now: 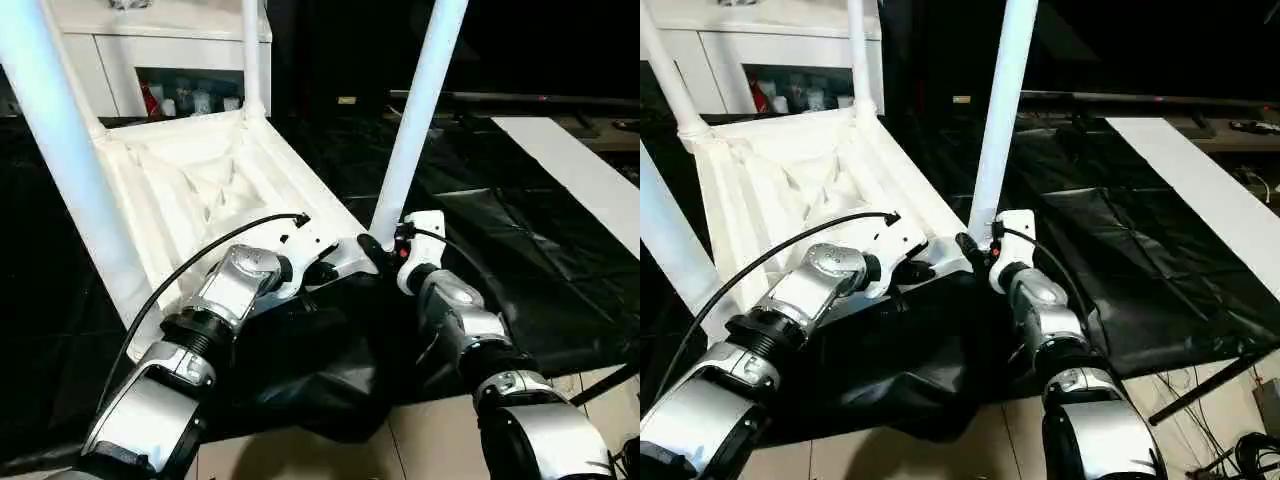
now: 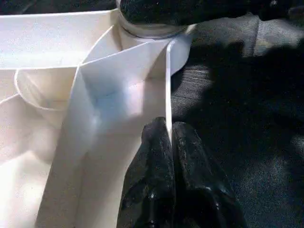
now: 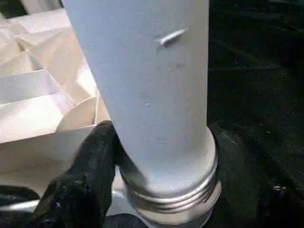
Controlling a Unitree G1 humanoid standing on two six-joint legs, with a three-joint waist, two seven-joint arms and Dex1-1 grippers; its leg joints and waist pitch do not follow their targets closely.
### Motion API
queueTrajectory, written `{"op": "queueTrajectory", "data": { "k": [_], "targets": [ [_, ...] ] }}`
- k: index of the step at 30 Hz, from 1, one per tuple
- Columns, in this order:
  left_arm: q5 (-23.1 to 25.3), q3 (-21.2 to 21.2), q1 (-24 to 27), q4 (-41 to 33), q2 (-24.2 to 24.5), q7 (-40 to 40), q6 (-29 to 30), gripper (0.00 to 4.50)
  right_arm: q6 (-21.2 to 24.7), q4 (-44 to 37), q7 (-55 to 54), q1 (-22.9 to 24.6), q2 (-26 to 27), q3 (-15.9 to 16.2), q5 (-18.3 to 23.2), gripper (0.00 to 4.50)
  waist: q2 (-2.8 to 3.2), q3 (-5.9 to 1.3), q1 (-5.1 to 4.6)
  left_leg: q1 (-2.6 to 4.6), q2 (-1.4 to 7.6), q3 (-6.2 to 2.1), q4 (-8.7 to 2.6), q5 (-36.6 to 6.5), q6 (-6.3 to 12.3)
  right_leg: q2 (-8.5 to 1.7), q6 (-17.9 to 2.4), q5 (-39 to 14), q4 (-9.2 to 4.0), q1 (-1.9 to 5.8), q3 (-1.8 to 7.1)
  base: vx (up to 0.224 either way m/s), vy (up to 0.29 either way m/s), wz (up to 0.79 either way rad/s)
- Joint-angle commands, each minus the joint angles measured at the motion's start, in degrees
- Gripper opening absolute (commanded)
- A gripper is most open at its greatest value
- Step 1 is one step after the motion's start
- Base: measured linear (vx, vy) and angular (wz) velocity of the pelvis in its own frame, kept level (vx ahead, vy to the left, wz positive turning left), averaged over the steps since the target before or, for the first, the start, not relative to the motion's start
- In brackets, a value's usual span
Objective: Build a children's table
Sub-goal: Rotate leg to tighten
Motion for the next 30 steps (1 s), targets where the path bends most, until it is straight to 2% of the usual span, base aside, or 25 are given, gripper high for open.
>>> {"op": "queueTrajectory", "data": {
  "k": [1, 4, 6, 7, 8, 9, 10, 11, 13, 14, 15, 17, 19, 21, 23, 29, 30],
  "targets": [
    [3.0, -0.9, 0.6, 3.5, 1.3, 2.0, 1.1, 0.0, -1.7, -1.6, 5.8, -0.2, 1.2, 2.1, 0.1, 3.57, 0.3, -2.84, -0.01, -0.3, 0.22, 0.24, -4.12, -17.0, 1.5, -3.46, -10.2, -18.0, -4.51, 2.27, 1.74, 0.0, 0.0, 0.0],
    [3.0, -1.9, 0.9, 3.0, 3.2, -1.5, 0.3, 0.0, -0.8, -2.7, 12.2, -0.3, -1.2, 3.6, 0.4, 3.81, 0.36, -2.95, 0.11, -0.33, 0.26, 0.3, -3.98, -14.8, 1.95, -3.55, -10.3, -17.6, -4.47, 2.5, 1.72, 0.0, 0.0, 0.0],
    [2.8, -2.8, 1.5, 1.6, 4.9, -5.2, -2.2, 0.0, 0.5, -4.1, 16.8, 0.2, -3.5, 4.9, -0.3, 3.87, 0.2, -2.95, 0.2, -0.54, 0.26, 0.31, -3.97, -13.4, 2.66, -3.61, -10.5, -16.3, -4.42, 2.86, 1.68, 0.0, 0.0, 0.0],
    [2.6, -2.9, 1.8, 1.1, 5.4, -6.2, -2.4, 0.0, 0.3, -4.4, 17.8, 0.5, -4.3, 5.4, -1.0, 3.87, 0.31, -3.07, 0.03, -0.43, 0.4, 0.39, -3.89, -11.9, 2.98, -3.61, -11.3, -13.9, -4.07, 2.73, 1.74, 0.0, 0.0, 0.0],
    [2.5, -3.3, 2.1, 0.2, 6.2, -7.7, -2.1, 0.0, 0.1, -5.0, 19.8, 1.0, -5.5, 6.3, -1.8, 3.87, 0.31, -3.07, 0.03, -0.43, 0.4, 0.39, -3.89, -11.9, 2.98, -3.61, -11.3, -13.9, -4.07, 2.73, 1.74, 0.0, 0.0, 0.0],
    [2.2, -3.7, 2.6, -0.9, 7.1, -10.0, -2.4, 0.0, -0.2, -5.9, 22.6, 1.9, -6.8, 7.3, -2.2, 3.87, 0.29, -3.11, 0.12, -0.33, 0.48, 0.49, -3.79, -10.8, 3.19, -3.55, -12.3, -11.7, -3.82, 2.86, 1.71, 0.0, 0.0, 0.0],
    [1.7, -4.0, 3.1, -2.1, 8.1, -12.1, -1.9, 0.0, -0.4, -7.0, 25.6, 2.7, -8.3, 8.1, -2.6, 3.87, 0.53, -3.11, 0.19, -0.36, 0.53, 0.47, -3.8, -10.4, 3.33, -3.58, -12.7, -10.9, -3.7, 2.94, 1.71, 0.0, 0.0, 0.0],
    [1.4, -4.5, 3.6, -3.2, 9.1, -14.5, -3.1, 0.0, -0.4, -8.0, 28.1, 3.4, -9.5, 8.6, -2.6, 3.87, 0.52, -3.13, 0.31, -0.25, 0.6, 0.59, -3.71, -10.0, 3.76, -3.48, -13.2, -9.1, -3.61, 2.9, 1.75, 0.0, 0.0, 0.0],
    [-1.4, -6.7, 6.3, -8.7, 13.0, -25.8, -6.8, 0.0, 0.6, -11.2, 34.5, 5.0, -12.0, 9.6, -1.7, 3.87, 0.6, -3.21, 0.46, -0.29, 0.65, 0.51, -3.73, -9.5, 4.05, -3.58, -14.0, -7.5, -3.36, 3.12, 1.76, 0.0, 0.0, 0.0],
    [-1.9, -6.9, 6.8, -9.6, 13.5, -27.4, -7.0, 0.0, 0.7, -11.6, 35.3, 5.2, -12.3, 9.7, -1.6, 3.87, 0.64, -3.16, 0.26, -0.36, 0.73, 0.55, -3.83, -8.9, 4.16, -3.46, -14.7, -5.9, -3.07, 3.02, 1.78, 0.0, 0.0, 0.0],
    [-2.7, -7.4, 7.4, -11.3, 14.7, -29.6, -5.5, 0.0, 1.0, -12.6, 37.7, 5.6, -13.0, 10.5, -1.6, 3.87, 0.9, -3.17, 0.31, 0.09, 0.8, 0.66, -3.8, -9.4, 3.92, -3.38, -15.4, -5.4, -3.05, 2.83, 1.76, 0.0, 0.0, 0.0],
    [-2.7, -7.7, 7.6, -12.0, 15.3, -30.2, -5.8, 0.0, 0.8, -13.0, 39.0, 5.9, -13.3, 11.3, -1.9, 3.87, 1.07, -3.02, 0.41, 0.39, 0.87, 0.79, -3.87, -10.4, 3.74, -3.22, -16.1, -4.8, -2.98, 2.56, 1.76, 0.0, 0.0, 0.0],
    [-2.8, -7.6, 7.7, -12.7, 15.3, -30.2, -5.8, 0.0, 0.0, -13.2, 39.5, 6.0, -13.4, 12.1, -2.6, 3.87, 1.21, -2.84, 0.77, 0.71, 1.02, 0.86, -4.0, -12.2, 3.02, -3.38, -15.8, -7.3, -3.26, 2.37, 1.77, 0.0, 0.0, 0.0],
    [-3.0, -7.4, 7.9, -13.7, 15.3, -30.7, -5.3, 0.0, -1.2, -13.6, 39.5, 6.3, -13.0, 12.7, -3.0, 3.87, 0.98, -2.79, 1.03, 0.58, 0.93, 0.84, -4.05, -12.9, 1.78, -3.46, -14.9, -9.8, -3.35, 2.49, 1.91, 0.0, 0.0, 0.0],
    [-3.0, -7.4, 8.0, -14.3, 15.2, -31.0, -4.9, 0.0, -0.7, -14.2, 40.4, 6.6, -12.8, 13.2, -2.8, 3.87, 0.86, -2.8, 1.13, 0.49, 0.85, 0.81, -4.08, -12.9, 1.48, -3.46, -14.1, -10.6, -3.41, 2.56, 1.99, 0.0, 0.0, 0.0],
    [-2.9, -7.3, 8.0, -15.0, 15.6, -31.5, -4.6, 0.0, 1.0, -15.3, 43.5, 7.2, -13.1, 14.7, -3.3, 3.87, 0.74, -3.0, 1.4, 0.28, 0.73, 0.8, -3.89, -10.4, 2.15, -3.44, -13.9, -8.0, -3.08, 2.8, 1.98, 0.0, 0.0, 0.0],
    [-3.0, -7.2, 8.0, -15.2, 15.7, -31.8, -4.4, 0.0, 1.1, -15.2, 43.6, 7.1, -13.3, 14.7, -3.5, 3.71, 0.74, -3.03, 1.42, 0.28, 0.72, 0.82, -3.86, -10.1, 2.19, -3.42, -13.9, -7.7, -3.04, 2.82, 1.98, 0.0, 0.0, 0.0]
  ]
}}
